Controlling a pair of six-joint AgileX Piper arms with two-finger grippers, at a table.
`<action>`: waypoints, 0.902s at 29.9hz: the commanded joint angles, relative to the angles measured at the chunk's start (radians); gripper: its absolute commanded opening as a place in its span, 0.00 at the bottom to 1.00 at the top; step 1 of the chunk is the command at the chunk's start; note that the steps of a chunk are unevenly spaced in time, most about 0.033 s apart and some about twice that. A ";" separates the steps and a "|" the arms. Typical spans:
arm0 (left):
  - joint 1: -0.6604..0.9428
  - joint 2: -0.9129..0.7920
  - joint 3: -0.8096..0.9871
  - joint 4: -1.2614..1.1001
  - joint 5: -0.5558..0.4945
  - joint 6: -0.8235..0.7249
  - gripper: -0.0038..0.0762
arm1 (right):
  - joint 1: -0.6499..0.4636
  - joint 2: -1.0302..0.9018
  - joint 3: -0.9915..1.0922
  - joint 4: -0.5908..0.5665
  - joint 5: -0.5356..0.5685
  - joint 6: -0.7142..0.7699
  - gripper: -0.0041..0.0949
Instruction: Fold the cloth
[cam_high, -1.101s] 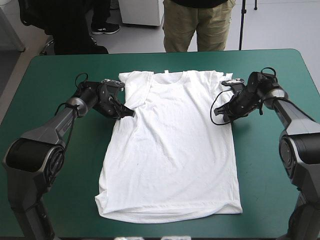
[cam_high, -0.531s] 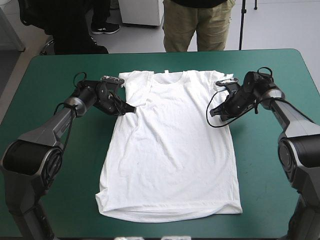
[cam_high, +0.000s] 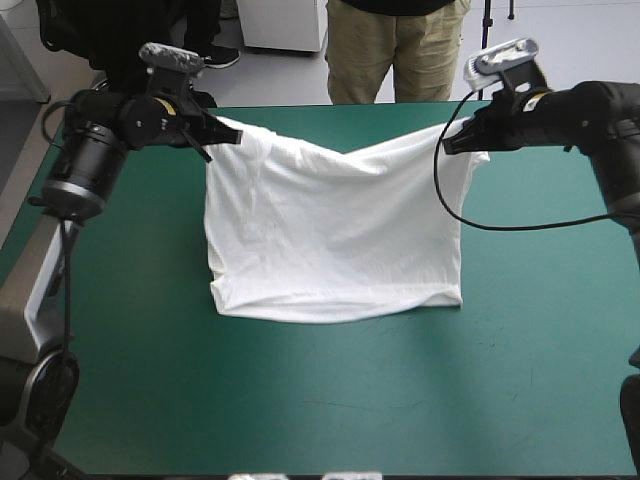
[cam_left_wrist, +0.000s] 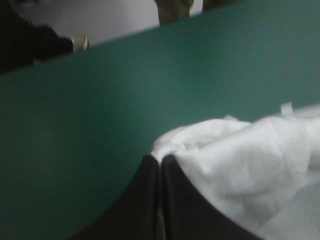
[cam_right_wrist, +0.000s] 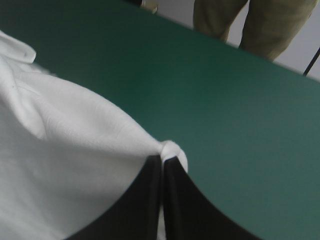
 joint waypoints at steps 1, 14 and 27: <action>-0.003 -0.103 -0.102 0.005 -0.089 -0.012 0.03 | -0.001 -0.089 -0.118 0.000 -0.042 -0.002 0.03; -0.003 -0.034 -0.161 0.012 -0.387 -0.012 0.03 | -0.001 0.013 -0.201 -0.059 -0.164 -0.002 0.02; 0.006 0.112 -0.163 0.242 -1.043 0.009 0.03 | -0.001 0.175 -0.201 -0.098 -0.862 -0.074 0.02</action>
